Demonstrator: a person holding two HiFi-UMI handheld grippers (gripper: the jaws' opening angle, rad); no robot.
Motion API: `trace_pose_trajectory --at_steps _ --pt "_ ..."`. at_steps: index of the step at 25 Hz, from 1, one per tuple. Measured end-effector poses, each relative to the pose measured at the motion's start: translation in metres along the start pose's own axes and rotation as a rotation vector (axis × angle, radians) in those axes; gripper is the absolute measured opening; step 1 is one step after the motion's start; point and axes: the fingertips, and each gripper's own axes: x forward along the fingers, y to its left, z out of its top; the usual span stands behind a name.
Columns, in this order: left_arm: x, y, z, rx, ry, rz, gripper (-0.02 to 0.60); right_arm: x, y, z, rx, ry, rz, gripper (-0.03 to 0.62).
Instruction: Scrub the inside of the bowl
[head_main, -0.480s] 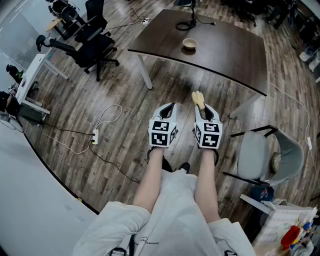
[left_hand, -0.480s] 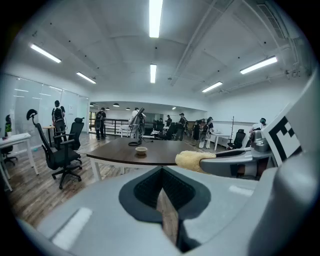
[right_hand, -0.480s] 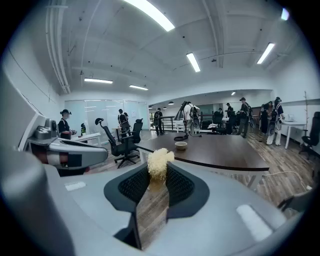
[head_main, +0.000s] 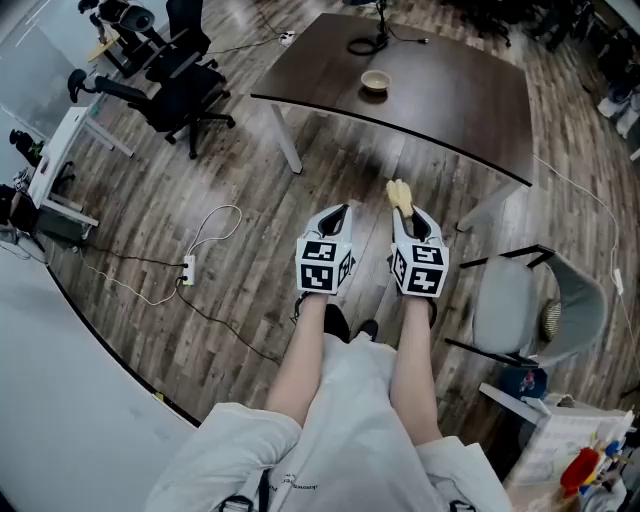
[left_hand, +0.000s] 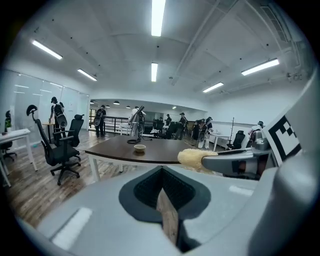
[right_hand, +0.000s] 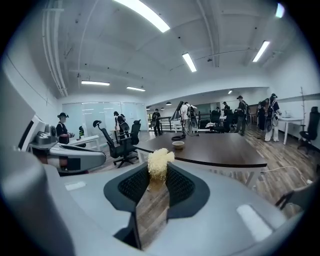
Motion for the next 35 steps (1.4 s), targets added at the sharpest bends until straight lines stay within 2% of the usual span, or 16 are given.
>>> trace_pose_trajectory --at_steps 15,21,29,35 --pt "0.028 0.011 0.017 -0.001 -0.023 -0.001 0.0 0.028 -0.023 0.008 0.043 0.011 0.042 0.123" --pt "0.058 0.024 0.034 -0.016 -0.042 0.005 0.0 0.055 -0.035 0.02 -0.004 0.044 0.07 0.123" --pt "0.126 0.04 0.06 -0.032 -0.05 -0.016 0.0 0.102 -0.074 0.031 -0.023 0.099 0.045 0.129" --pt "0.189 0.031 0.097 -0.023 -0.055 -0.064 0.0 0.129 -0.119 0.053 0.048 0.097 0.036 0.129"
